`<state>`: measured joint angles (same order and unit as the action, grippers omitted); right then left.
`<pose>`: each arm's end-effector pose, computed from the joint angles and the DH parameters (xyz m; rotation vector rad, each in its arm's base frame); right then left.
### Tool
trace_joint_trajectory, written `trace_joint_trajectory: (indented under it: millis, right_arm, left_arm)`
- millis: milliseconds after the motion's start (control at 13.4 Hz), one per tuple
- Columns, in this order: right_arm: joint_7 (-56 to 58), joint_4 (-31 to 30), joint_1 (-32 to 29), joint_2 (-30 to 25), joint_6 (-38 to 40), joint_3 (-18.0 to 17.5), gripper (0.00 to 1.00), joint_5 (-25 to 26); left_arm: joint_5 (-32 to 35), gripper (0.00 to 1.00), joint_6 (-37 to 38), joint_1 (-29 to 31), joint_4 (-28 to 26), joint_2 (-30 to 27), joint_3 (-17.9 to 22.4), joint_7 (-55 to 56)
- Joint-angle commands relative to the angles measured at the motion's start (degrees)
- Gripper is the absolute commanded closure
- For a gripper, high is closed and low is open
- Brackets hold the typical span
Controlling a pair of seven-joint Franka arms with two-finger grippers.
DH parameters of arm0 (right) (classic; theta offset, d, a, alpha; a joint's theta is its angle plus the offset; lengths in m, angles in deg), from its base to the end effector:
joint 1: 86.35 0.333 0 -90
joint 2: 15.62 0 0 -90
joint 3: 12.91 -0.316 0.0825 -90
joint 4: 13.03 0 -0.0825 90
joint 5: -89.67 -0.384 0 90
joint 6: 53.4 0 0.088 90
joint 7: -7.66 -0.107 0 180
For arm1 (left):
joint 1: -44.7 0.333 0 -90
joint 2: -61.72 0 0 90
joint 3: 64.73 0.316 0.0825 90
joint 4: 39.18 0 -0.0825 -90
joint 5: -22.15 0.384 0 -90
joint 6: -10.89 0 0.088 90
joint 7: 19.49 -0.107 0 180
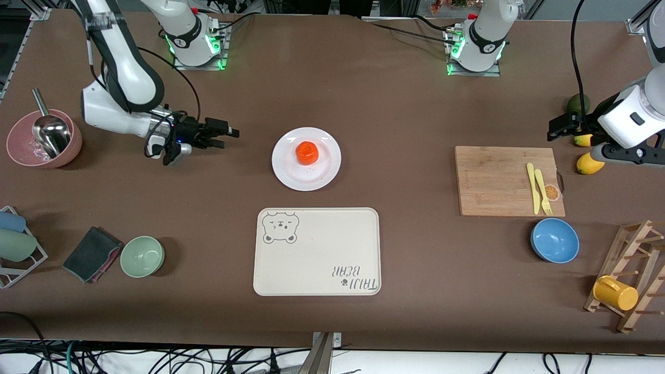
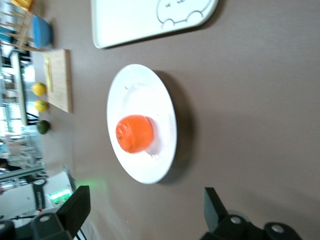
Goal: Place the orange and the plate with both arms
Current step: 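Move the right gripper to the rim of the white plate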
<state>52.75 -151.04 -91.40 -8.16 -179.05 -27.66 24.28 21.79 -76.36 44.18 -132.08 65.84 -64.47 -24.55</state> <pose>0.4600 0.1133 0.2504 -2.2730 -0.0956 0.0565 0.5648 -0.0033 0.5568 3.1139 -0.1443 -0.2658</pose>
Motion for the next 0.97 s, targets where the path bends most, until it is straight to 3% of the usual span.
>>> trace_joint_trajectory:
  millis: [0,299,522,896]
  right_arm:
    - [6.5,0.3,-0.4,4.1,-3.9,-2.8,0.00,-6.9]
    - [13.0,0.6,-0.2,9.6,-11.3,-7.5,0.00,-18.2]
    - [15.1,0.7,2.0,11.2,-13.3,-7.6,0.02,-23.1]
    - [16.9,2.3,5.4,14.1,-17.3,-7.8,0.23,-28.5]
  left_arm:
    - [1.2,0.00,1.7,-0.3,1.7,1.2,-0.3,-1.8]
    - [1.7,0.00,1.6,-0.4,1.9,1.4,-1.5,-1.4]
    - [1.7,0.00,1.6,-0.4,1.9,1.6,-1.5,-1.5]
    - [1.7,0.00,1.6,-0.1,1.9,1.9,-1.4,-1.6]
